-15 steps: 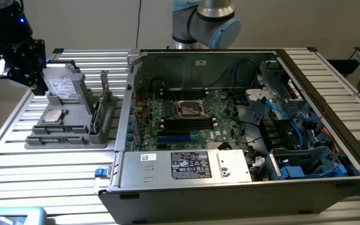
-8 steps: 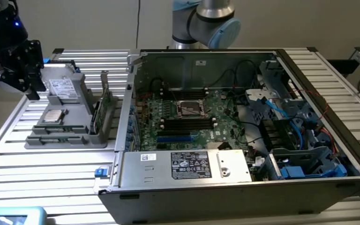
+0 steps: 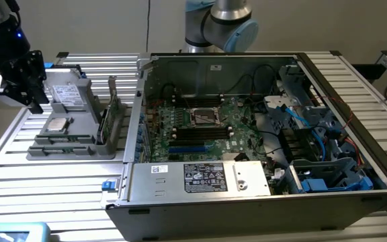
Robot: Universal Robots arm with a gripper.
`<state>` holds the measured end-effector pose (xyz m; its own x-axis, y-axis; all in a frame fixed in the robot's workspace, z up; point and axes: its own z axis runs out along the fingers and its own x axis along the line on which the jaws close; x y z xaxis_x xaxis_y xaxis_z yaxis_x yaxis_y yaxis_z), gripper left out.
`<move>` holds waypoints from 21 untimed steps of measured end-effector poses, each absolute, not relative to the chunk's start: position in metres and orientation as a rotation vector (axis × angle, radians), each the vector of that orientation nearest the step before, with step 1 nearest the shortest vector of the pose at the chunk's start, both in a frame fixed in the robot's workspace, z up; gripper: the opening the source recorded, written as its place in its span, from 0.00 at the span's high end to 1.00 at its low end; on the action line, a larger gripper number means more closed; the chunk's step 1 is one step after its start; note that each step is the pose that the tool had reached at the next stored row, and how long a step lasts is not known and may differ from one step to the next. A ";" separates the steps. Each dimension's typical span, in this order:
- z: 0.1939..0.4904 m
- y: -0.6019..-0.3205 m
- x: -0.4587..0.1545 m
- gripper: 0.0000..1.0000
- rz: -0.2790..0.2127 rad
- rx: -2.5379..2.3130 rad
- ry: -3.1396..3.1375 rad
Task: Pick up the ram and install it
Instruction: 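Pick up the ram and move it above insertion slot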
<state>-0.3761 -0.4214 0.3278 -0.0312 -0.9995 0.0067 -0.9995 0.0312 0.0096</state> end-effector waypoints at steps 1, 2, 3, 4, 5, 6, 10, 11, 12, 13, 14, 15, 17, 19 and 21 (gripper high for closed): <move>0.326 -0.422 -0.376 0.64 -0.004 2.189 -2.238; 0.324 -0.422 -0.376 0.64 -0.004 2.194 -2.233; 0.322 -0.423 -0.376 0.64 -0.004 2.195 -2.232; 0.320 -0.423 -0.376 0.64 -0.004 2.195 -2.232; 0.319 -0.424 -0.376 0.64 -0.004 2.195 -2.232; 0.317 -0.424 -0.376 0.64 -0.004 2.195 -2.232; 0.310 -0.424 -0.376 0.64 -0.004 2.195 -2.232; 0.308 -0.424 -0.376 0.64 -0.004 2.195 -2.232; 0.306 -0.424 -0.376 0.64 -0.004 2.195 -2.232; 0.304 -0.424 -0.376 0.64 -0.004 2.195 -2.232; 0.302 -0.424 -0.376 0.64 -0.004 2.195 -2.232; 0.300 -0.424 -0.376 0.64 -0.004 2.195 -2.232; 0.297 -0.424 -0.376 0.64 -0.004 2.195 -2.232; 0.293 -0.424 -0.376 0.64 -0.001 2.196 -2.233; 0.291 -0.424 -0.376 0.64 0.004 2.198 -2.235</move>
<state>-0.3760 -0.4242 0.2907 -0.0166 -0.9998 0.0063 -0.9999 0.0166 0.0029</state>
